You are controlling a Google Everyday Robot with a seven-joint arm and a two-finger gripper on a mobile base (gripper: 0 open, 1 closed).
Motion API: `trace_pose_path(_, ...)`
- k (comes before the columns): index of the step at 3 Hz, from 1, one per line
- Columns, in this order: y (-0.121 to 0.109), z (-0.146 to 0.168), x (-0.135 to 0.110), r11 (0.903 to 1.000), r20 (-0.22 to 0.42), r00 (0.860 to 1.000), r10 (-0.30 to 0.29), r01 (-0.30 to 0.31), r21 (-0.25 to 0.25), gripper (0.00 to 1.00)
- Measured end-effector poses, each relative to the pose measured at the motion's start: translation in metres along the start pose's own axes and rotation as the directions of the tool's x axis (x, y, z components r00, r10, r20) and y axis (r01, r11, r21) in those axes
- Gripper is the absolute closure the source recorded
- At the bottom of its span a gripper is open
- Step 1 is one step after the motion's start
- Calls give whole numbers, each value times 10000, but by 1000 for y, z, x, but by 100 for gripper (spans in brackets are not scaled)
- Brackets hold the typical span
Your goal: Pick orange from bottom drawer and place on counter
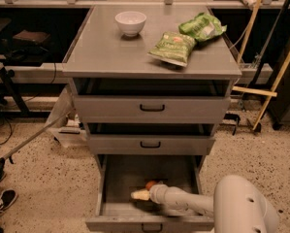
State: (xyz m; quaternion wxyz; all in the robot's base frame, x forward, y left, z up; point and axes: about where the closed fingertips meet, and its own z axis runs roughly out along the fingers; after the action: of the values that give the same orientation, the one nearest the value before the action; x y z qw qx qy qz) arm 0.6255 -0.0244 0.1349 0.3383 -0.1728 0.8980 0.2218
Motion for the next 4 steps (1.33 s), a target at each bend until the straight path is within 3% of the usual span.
trace_pose_path(2, 0, 0, 0, 10000, 0, 10000, 0, 0, -1, 42)
trace_pose_path(3, 1, 2, 3, 9989, -68, 9998, 174, -177, -424, 65)
trace_pose_path(4, -22, -1, 26, 9964, 306, 9982, 509, -487, -691, 88)
